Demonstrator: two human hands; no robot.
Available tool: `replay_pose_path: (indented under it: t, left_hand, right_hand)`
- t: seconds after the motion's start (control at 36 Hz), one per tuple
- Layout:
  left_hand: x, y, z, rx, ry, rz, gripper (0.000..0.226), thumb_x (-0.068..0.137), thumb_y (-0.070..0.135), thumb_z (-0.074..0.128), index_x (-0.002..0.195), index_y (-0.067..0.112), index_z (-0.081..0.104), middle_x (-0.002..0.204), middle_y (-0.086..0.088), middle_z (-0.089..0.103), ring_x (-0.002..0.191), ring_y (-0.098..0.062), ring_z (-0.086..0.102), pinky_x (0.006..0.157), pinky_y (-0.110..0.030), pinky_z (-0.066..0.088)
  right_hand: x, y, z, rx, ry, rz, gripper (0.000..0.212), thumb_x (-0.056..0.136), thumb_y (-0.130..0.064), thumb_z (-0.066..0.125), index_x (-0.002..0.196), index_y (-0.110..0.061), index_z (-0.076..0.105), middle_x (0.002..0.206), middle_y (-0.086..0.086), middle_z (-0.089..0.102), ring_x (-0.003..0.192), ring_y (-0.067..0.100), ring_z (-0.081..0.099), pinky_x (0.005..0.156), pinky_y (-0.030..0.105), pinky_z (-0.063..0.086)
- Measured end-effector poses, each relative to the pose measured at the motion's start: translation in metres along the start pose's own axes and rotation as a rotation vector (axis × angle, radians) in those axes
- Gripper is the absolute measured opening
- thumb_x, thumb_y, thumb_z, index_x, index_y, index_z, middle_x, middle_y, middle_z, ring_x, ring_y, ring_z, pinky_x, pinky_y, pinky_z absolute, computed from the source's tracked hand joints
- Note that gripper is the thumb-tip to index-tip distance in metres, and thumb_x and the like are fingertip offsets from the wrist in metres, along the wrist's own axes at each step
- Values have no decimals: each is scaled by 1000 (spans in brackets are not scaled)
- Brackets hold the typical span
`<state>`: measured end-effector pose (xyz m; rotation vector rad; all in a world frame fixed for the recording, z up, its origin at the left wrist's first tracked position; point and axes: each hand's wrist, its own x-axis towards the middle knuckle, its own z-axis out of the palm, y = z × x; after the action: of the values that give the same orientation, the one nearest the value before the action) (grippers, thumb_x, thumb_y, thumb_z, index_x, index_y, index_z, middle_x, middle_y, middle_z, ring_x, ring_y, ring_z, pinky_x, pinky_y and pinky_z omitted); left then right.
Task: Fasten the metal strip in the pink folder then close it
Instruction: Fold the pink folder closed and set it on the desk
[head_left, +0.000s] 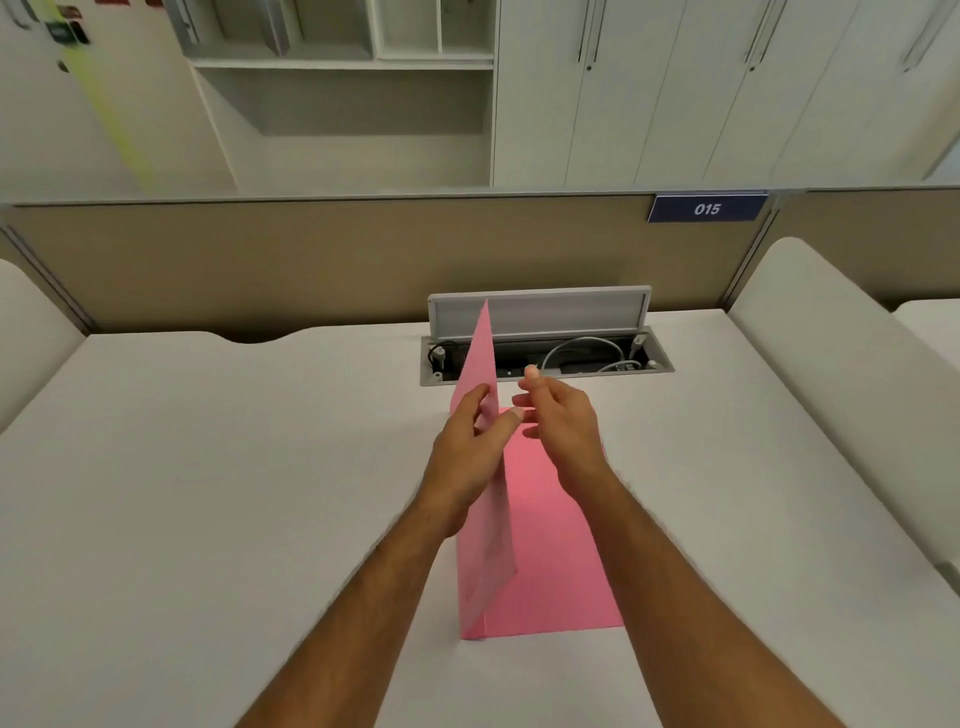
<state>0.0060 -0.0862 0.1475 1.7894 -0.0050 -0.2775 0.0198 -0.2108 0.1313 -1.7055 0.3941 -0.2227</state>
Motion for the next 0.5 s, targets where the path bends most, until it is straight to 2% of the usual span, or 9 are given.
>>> replay_pose_path:
  t: [0.11,0.22,0.36,0.44,0.5]
  left_hand:
    - [3,-3,16,25,-29,11,69,93,59,57,155,41,30,161,8,35,142,-23,42,107,-47,42]
    - [5,-6,31,49,-43,13,73,92,61,56,155,42,26,160,8,36,141,-24,43,106,-49,43]
    - [4,-10,45,62,-61,71,66,93,62,54,151,51,25,156,12,41,132,-19,49,91,-38,40]
    - [4,-10,51,58,-73,121,60,94,61,53,148,55,27,152,15,43,120,-7,46,90,-37,41]
    - [5,-12,54,61,-81,144,60,93,61,52,148,56,27,147,19,43,117,-5,44,91,-36,41]
  right_hand:
    - [4,-15,-11,-18,-43,-29,35,102,-53,48,107,-26,71,103,-5,75,95,12,73,71,24,58]
    - [6,-16,-19,-71,-54,-29,34,102,-45,52,114,-21,74,102,-8,77,91,10,75,71,23,61]
    - [4,-13,-27,-123,-13,-37,29,100,-29,60,124,-19,73,115,-3,77,104,12,72,93,37,61]
    - [3,-14,-31,-173,-4,-43,32,98,-27,63,127,-17,72,120,-1,76,110,15,71,98,39,60]
    - [2,-15,-35,-209,-2,-48,32,98,-27,64,128,-17,71,121,0,76,111,16,71,99,41,59]
